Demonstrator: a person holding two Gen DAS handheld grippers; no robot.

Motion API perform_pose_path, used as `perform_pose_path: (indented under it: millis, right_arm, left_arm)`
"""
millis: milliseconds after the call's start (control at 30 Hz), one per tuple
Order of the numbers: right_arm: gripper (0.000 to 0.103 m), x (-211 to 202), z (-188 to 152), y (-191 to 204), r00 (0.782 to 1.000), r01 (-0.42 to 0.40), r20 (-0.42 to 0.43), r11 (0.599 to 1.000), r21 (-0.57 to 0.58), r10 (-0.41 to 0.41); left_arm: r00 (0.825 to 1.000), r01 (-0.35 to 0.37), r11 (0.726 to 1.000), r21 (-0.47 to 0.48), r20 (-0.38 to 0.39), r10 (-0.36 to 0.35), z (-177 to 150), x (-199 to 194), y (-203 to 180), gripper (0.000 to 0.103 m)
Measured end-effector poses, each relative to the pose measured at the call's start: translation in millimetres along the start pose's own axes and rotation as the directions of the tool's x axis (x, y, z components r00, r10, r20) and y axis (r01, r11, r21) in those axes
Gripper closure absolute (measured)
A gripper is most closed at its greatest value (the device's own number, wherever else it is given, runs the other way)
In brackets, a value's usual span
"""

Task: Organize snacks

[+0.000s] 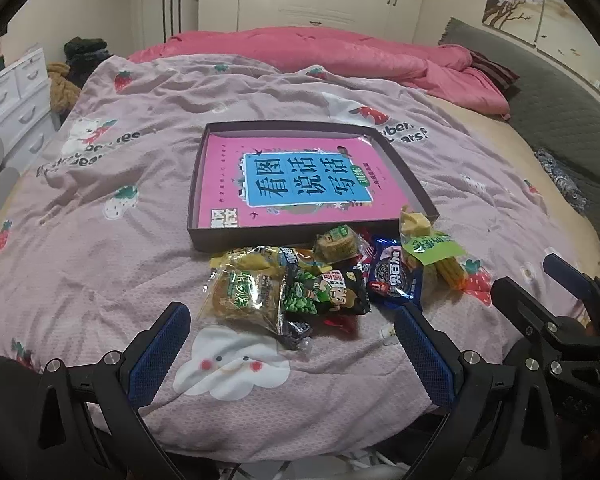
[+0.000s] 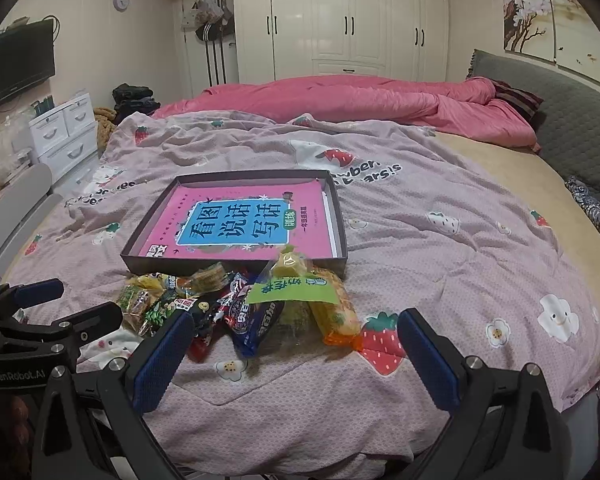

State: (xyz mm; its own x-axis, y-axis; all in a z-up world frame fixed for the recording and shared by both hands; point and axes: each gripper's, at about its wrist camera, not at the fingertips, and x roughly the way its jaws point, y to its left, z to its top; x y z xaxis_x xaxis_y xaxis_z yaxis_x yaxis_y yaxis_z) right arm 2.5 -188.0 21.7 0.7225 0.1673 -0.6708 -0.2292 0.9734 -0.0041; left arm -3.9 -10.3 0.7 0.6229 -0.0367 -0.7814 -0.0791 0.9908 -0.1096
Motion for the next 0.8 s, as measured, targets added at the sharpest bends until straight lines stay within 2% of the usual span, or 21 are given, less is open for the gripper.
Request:
perform_pose_path:
  millis: [800]
  right_arm:
    - [0.000, 0.8, 0.3, -0.6, 1.000, -0.001, -0.003, 1.000, -0.002, 0.001]
  left_arm:
    - [1.000, 0.010, 1.000, 0.001, -0.013, -0.010, -3.8, 3.8, -2.7, 0.002]
